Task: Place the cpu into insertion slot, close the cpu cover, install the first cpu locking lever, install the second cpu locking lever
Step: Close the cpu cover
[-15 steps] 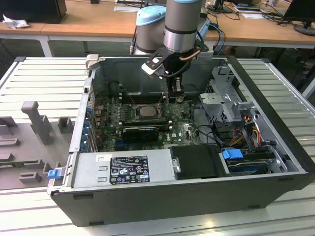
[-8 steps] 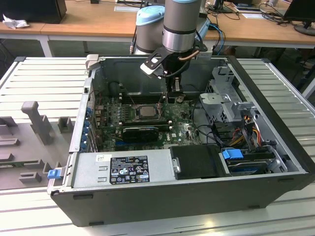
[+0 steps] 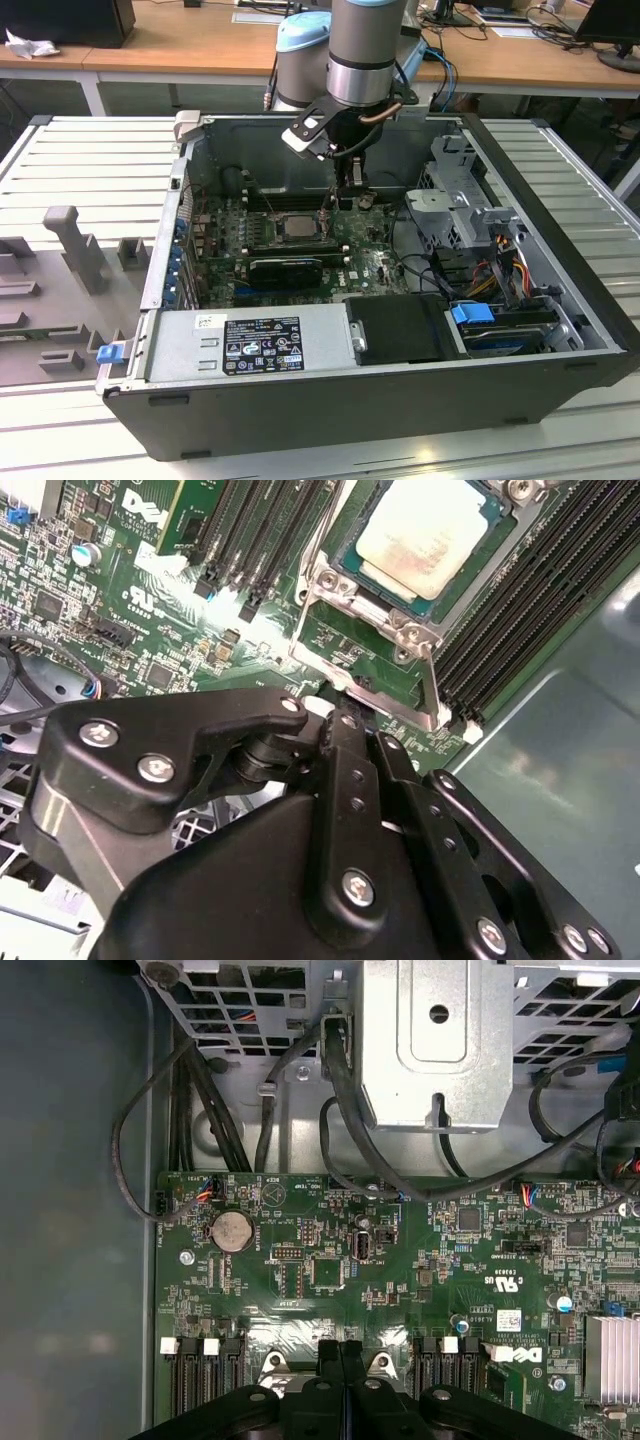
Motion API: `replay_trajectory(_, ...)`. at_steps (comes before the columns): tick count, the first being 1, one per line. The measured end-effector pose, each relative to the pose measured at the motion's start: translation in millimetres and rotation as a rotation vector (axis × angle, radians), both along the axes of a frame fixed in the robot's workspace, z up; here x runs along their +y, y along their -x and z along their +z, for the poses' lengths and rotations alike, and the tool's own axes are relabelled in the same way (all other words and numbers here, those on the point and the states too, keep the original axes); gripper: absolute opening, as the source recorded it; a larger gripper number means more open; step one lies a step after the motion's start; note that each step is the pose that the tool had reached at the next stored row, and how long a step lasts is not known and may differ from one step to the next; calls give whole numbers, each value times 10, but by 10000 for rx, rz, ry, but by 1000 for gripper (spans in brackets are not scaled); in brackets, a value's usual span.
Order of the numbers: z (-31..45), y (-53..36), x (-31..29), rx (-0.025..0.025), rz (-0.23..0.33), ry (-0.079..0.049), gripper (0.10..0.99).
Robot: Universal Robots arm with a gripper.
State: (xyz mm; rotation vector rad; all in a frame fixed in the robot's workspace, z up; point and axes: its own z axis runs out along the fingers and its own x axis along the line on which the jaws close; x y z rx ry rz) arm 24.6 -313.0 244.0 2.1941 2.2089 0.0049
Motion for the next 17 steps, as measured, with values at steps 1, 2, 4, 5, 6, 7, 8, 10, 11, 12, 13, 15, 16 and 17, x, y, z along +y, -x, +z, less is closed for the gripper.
replay_trajectory(1,0,3,0,0,1,0,106)
replay_trajectory(2,0,6,0,0,0,0,106)
replay_trajectory(4,0,14,0,0,0,0,106)
replay_trajectory(5,0,19,0,0,0,0,106)
replay_trajectory(6,0,22,0,0,0,0,106)
replay_trajectory(7,0,25,0,0,0,0,106)
replay_trajectory(8,0,28,0,0,0,0,106)
replay_trajectory(10,0,34,0,0,-1,0,106)
replay_trajectory(11,0,37,0,0,-1,0,106)
replay_trajectory(12,0,39,0,0,0,0,106)
replay_trajectory(13,0,44,0,1,0,0,106)
replay_trajectory(15,0,51,0,0,-1,0,106)
replay_trajectory(16,0,52,0,0,0,0,106)
replay_trajectory(17,0,55,0,0,0,0,106)
